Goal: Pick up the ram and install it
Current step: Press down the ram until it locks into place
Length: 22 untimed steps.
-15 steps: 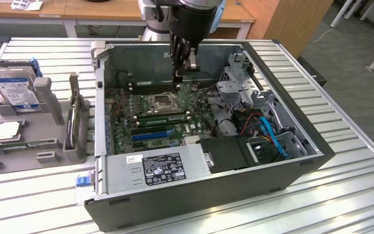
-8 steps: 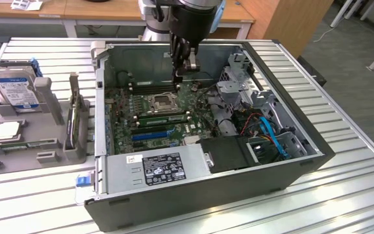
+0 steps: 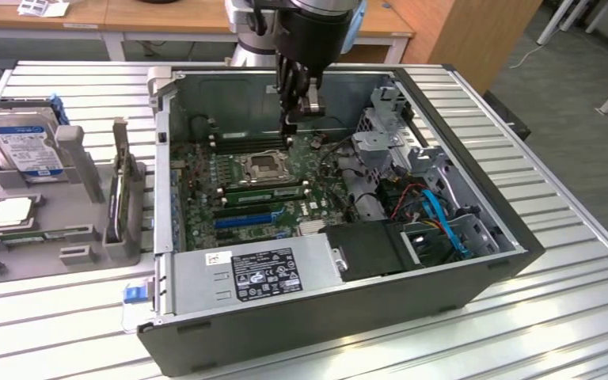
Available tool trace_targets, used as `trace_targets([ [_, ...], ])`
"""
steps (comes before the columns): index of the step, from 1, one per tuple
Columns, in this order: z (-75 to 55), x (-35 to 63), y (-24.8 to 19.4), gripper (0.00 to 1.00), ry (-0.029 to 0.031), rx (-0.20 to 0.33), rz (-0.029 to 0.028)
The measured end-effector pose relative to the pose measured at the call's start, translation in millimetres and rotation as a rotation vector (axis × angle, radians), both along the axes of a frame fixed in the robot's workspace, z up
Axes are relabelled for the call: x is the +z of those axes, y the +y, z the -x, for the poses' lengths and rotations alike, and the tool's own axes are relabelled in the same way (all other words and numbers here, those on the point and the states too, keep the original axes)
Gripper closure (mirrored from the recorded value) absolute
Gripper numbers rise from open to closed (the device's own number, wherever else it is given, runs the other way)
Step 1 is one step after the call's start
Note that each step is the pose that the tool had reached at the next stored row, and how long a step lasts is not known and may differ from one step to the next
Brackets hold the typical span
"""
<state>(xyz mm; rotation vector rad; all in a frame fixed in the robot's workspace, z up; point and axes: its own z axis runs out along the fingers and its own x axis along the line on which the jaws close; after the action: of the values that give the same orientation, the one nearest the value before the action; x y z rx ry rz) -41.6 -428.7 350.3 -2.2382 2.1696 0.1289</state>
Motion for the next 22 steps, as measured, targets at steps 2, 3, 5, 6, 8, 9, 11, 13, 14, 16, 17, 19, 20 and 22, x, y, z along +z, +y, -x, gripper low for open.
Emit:
trace_targets([
  [2, -0.1, 0.1, 0.0, 0.89, 0.0001, -0.032, 0.0002],
  [3, -0.1, 0.1, 0.0, 0.89, 0.0, -0.05, 0.0001],
  [5, 0.0, 0.0, 0.0, 0.89, 0.0, -0.086, 0.0],
  [6, 0.0, 0.0, 0.0, 0.89, 0.0, -0.104, 0.0],
  [8, 0.0, 0.0, 0.0, 0.89, 0.0, -0.141, 0.0],
  [9, 0.0, 0.0, 0.0, 0.89, 0.0, -0.159, -0.0001],
  [11, 0.0, 0.0, 0.0, 0.89, 0.0, -0.195, -0.0001],
  [13, 0.0, 0.0, 0.0, 0.89, 0.0, -0.231, -0.0001],
  [14, 0.0, 0.0, 0.0, 0.89, 0.0, -0.251, 0.0],
  [16, 0.0, 0.0, 0.0, 0.89, 0.0, -0.287, 0.0],
  [17, 0.0, 0.0, 0.0, 0.89, 0.0, -0.305, 0.0],
  [19, 0.0, 0.0, 0.0, 0.89, 0.0, -0.341, -0.0001],
  [20, 0.0, 0.0, 0.0, 0.89, 0.0, -0.359, 0.0],
  [22, 0.0, 0.0, 0.0, 0.89, 0.0, -0.395, 0.0],
])
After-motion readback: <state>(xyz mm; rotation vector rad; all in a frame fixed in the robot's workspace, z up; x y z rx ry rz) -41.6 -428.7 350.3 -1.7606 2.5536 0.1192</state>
